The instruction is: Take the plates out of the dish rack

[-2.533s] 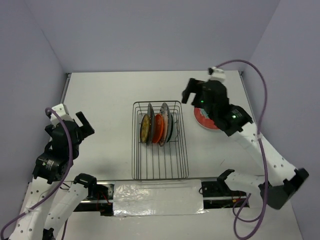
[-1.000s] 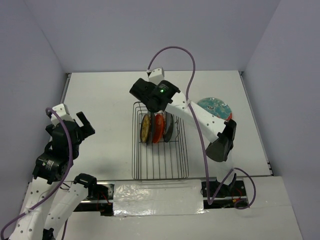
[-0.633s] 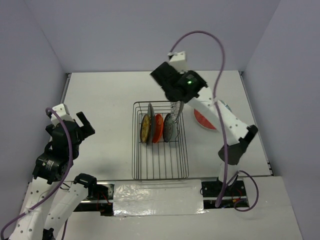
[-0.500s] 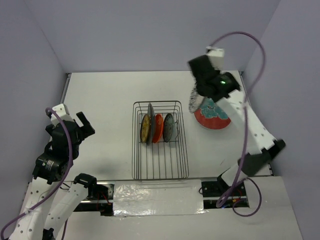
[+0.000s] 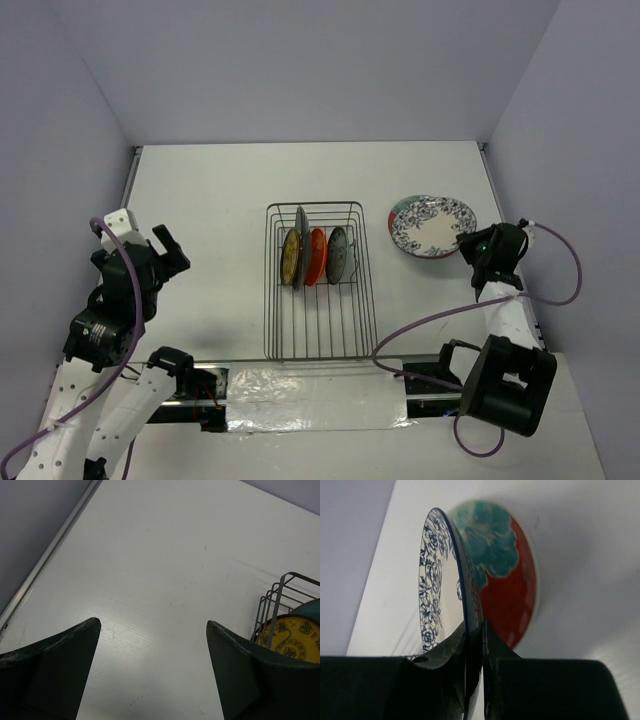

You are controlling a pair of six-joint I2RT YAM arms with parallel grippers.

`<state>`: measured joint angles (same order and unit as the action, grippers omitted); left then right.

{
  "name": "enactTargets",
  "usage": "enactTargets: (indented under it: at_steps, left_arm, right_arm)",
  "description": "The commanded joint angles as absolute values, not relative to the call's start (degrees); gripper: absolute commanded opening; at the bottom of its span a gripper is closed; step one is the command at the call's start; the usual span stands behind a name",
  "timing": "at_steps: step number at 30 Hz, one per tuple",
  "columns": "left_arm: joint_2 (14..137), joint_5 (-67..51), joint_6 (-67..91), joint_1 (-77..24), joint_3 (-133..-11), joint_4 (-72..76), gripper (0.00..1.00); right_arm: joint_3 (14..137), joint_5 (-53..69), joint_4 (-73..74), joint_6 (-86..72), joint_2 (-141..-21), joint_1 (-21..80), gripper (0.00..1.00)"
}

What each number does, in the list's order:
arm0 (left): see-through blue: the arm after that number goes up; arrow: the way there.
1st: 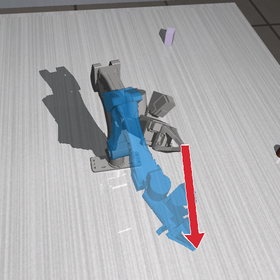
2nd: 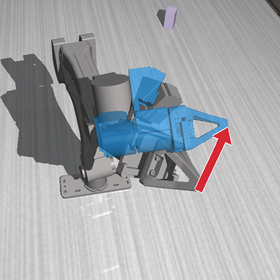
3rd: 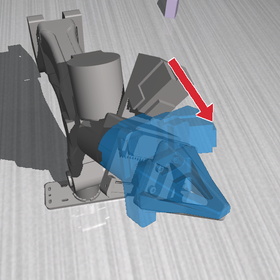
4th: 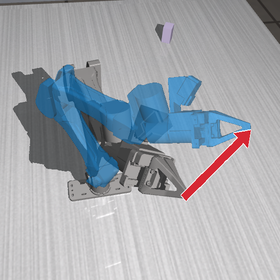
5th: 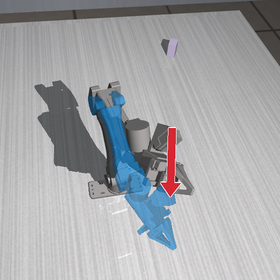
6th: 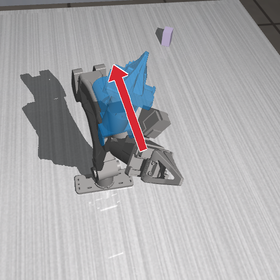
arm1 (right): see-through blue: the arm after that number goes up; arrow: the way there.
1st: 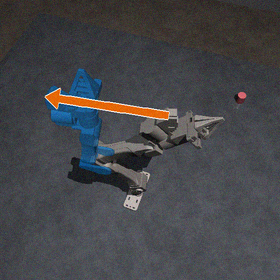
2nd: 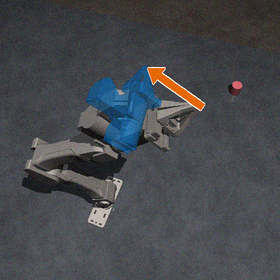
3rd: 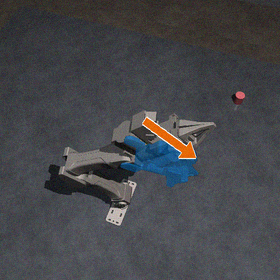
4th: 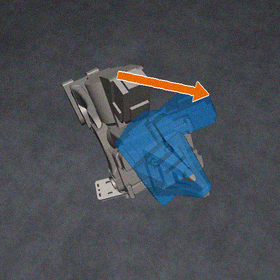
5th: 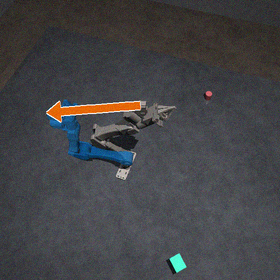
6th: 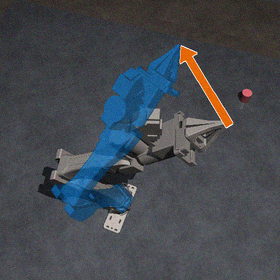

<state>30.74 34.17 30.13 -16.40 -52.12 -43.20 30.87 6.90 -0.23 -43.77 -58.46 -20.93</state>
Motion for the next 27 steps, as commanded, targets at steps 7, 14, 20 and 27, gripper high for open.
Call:
enactTargets:
  at_steps: [7,14,20,27]
  left_arm:
    - [30.7,33.9,29.4,-17.1,-51.7,-40.8,1.0]
    - [30.6,33.9,29.4,-17.1,-51.6,-40.8,1.0]
    - [30.7,34.1,29.4,-17.1,-51.6,-40.8,1.0]
    - [30.8,34.0,29.4,-17.2,-51.7,-40.8,1.0]
  right_arm:
    - [23.5,20.6,-36.5,-49.1,-59.6,-23.6,0.02]
    - [21.5,20.7,-40.2,-48.2,-67.1,-24.2,0.14]
    - [20.7,21.3,-42.6,-48.0,-70.6,-24.4,0.18]
    - [21.0,21.3,-41.8,-46.6,-72.7,-24.9,0.41]
